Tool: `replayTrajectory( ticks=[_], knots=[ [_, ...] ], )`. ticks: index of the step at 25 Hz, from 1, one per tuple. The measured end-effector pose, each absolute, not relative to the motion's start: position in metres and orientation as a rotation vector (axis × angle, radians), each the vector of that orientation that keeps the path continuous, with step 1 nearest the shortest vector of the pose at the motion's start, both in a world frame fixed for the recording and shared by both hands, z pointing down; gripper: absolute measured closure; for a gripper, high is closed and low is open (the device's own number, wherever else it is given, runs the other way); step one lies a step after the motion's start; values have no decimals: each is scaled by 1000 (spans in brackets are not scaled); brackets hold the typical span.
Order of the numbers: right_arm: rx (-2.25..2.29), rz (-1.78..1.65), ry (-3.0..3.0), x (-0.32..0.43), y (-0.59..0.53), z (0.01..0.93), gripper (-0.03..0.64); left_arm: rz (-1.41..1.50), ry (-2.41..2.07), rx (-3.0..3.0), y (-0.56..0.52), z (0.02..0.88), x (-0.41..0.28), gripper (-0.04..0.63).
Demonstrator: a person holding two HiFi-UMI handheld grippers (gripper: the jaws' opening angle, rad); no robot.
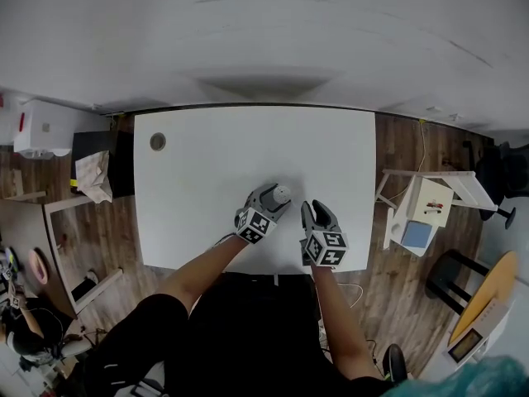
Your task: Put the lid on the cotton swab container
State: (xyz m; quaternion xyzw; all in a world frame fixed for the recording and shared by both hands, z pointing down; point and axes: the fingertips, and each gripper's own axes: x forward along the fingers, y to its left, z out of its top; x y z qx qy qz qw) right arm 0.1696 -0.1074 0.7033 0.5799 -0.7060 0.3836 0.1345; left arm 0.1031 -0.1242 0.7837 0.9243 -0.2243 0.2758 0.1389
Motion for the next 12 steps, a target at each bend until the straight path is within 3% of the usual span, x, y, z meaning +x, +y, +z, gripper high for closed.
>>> replayTrajectory(
  ticks=[12],
  knots=[
    [1661,1247,-2068,166,-111,715,508,796,-649,2688,-123,784,104,322]
  ],
)
